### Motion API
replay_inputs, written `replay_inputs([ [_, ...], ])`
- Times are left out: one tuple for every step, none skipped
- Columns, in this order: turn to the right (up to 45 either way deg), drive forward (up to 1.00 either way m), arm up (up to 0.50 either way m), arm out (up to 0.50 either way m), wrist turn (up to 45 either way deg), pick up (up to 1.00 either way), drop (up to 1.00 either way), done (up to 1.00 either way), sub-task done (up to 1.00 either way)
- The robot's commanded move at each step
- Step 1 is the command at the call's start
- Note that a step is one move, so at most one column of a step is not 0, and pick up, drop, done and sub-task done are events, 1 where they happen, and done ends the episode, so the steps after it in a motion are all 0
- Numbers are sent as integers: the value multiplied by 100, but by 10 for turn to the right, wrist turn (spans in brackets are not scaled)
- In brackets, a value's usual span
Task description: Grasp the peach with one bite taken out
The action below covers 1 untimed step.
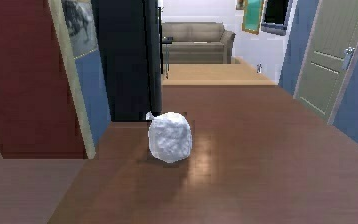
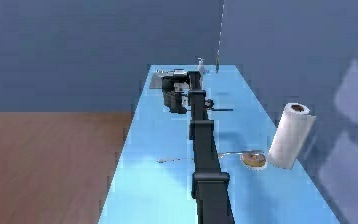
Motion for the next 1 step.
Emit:
replay_inputs([
  [0,0,0,0,0,100,0,0,0],
])
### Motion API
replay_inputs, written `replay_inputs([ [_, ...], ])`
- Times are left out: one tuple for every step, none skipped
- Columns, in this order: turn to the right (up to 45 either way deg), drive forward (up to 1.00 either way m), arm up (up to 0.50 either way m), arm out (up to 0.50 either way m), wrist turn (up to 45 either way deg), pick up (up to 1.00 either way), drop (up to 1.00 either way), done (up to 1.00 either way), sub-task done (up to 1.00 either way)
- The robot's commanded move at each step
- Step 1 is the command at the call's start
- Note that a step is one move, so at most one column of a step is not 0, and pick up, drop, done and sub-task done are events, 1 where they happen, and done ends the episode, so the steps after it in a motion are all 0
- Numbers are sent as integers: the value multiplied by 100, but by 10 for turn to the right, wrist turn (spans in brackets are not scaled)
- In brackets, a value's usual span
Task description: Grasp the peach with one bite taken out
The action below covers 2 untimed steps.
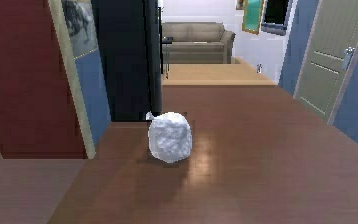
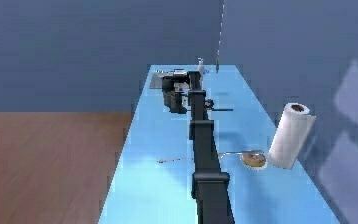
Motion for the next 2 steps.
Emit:
replay_inputs([
  [0,0,10,0,0,0,0,0,0],
  [0,0,0,0,0,0,0,100,0],
])
